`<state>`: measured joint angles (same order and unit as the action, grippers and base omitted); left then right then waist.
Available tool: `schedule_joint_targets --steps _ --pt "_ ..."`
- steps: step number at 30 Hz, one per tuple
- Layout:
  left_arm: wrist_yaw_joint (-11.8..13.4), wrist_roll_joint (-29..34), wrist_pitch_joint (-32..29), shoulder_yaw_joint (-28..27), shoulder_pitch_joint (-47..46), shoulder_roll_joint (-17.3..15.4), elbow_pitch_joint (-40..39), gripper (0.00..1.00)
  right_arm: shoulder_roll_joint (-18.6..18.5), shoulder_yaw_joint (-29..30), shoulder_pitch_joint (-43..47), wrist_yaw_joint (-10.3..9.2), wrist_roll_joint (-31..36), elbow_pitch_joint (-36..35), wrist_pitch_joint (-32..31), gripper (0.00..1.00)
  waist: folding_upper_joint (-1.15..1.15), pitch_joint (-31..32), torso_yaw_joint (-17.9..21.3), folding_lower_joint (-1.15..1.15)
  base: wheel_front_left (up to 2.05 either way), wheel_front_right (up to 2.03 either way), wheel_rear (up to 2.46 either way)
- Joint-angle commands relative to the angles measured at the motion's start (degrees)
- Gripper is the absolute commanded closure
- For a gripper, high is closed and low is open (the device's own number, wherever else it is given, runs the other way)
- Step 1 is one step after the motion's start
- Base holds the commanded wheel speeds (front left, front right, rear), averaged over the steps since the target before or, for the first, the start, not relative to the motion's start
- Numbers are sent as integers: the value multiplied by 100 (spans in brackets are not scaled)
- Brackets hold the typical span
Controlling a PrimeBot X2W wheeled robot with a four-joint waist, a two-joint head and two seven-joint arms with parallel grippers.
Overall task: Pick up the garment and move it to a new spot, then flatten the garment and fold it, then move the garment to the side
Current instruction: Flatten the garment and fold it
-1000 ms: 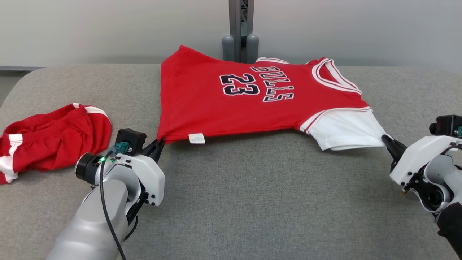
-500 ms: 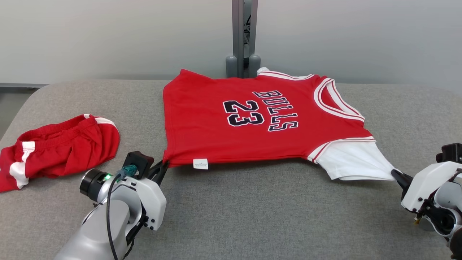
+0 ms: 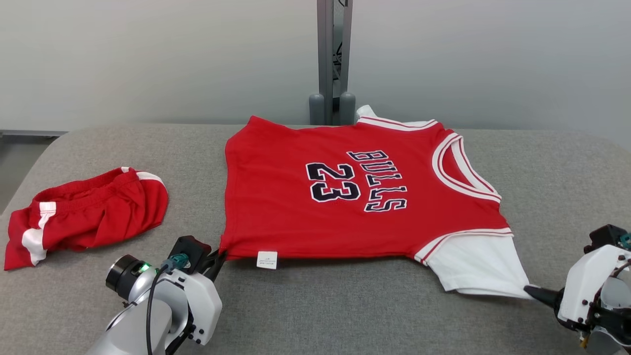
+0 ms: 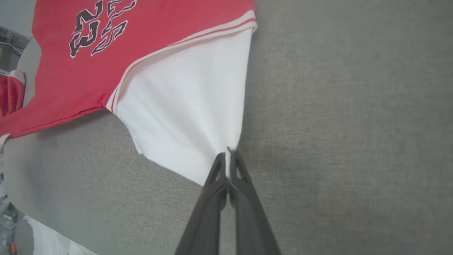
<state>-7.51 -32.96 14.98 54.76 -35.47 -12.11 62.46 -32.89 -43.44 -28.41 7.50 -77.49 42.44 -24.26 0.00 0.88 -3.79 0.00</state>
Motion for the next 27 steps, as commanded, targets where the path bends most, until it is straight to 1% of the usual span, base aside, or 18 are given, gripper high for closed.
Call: schedule_joint_targets --steps 1,6,11,15,20,27 --pt "6 -43 19 34 119 -66 -11 100 -133 -25 156 0 -149 -84 -257 100 0 39 -15 0 0 0 0" --pt "6 -26 21 170 227 -120 -38 100 -358 6 386 -1 -457 -342 -832 100 0 114 -38 0 0 0 0" --pt "5 -78 21 389 387 -186 -38 100 -515 85 581 -1 -642 -502 -1057 100 0 163 -65 0 0 0 0" --pt "5 -206 16 578 470 -217 -93 100 -534 141 869 0 -816 -599 -1143 100 0 210 -151 0 0 0 0" --pt "5 -412 -26 877 628 -283 -266 100 -694 267 1283 0 -1028 -895 -1103 100 0 228 -243 0 0 0 0" --pt "5 -720 -235 1420 780 -591 -639 100 -850 359 1592 0 -1135 -1248 -1056 100 0 215 -268 0 0 0 0"
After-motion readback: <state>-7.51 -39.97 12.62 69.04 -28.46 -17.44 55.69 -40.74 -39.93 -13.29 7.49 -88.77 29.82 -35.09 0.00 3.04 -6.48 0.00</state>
